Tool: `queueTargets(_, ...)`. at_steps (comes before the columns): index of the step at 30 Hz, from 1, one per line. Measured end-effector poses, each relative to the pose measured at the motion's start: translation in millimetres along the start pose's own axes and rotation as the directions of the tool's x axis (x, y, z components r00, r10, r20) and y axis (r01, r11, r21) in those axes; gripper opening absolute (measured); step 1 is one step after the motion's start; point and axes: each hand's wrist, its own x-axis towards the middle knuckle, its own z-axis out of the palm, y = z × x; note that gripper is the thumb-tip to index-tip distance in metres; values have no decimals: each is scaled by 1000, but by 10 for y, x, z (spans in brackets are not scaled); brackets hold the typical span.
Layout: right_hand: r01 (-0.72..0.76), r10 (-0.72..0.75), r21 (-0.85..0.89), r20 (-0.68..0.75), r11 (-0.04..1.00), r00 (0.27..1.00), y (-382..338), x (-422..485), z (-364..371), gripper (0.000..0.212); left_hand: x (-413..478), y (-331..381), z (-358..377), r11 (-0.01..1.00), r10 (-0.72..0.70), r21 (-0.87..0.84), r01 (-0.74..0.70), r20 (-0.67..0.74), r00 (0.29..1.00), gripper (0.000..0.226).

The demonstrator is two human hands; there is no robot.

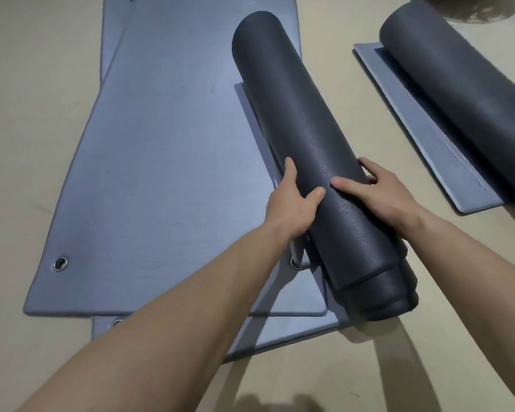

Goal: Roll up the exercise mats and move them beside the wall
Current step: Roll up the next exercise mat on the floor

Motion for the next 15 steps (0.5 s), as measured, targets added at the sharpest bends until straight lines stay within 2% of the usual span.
queueTargets(3,27,-27,3,-49,1000,998,31,125,-249,52,332,133,227,998,14,-59,-11,56,998,89)
queueTargets(5,32,-32,1,-97,999,995,63,247,-437,45,538,218,428,996,28,-87,-20,91,995,90)
queueTargets(6,24,-26,-22,-113,999,993,92,315,-545,53,636,252,549,995,28,-100,-18,103,994,92)
queueTargets(9,-42,20,-161,-139,986,990,221,528,-882,108,857,395,944,992,29,-128,-9,160,987,95)
queueTargets(10,-68,39,-201,-144,977,989,259,585,-980,116,916,454,1071,991,30,-135,-7,175,984,96)
queueTargets(15,-67,-10,-329,-228,942,974,402,826,-1319,103,1205,685,1531,989,27,-148,4,206,978,92)
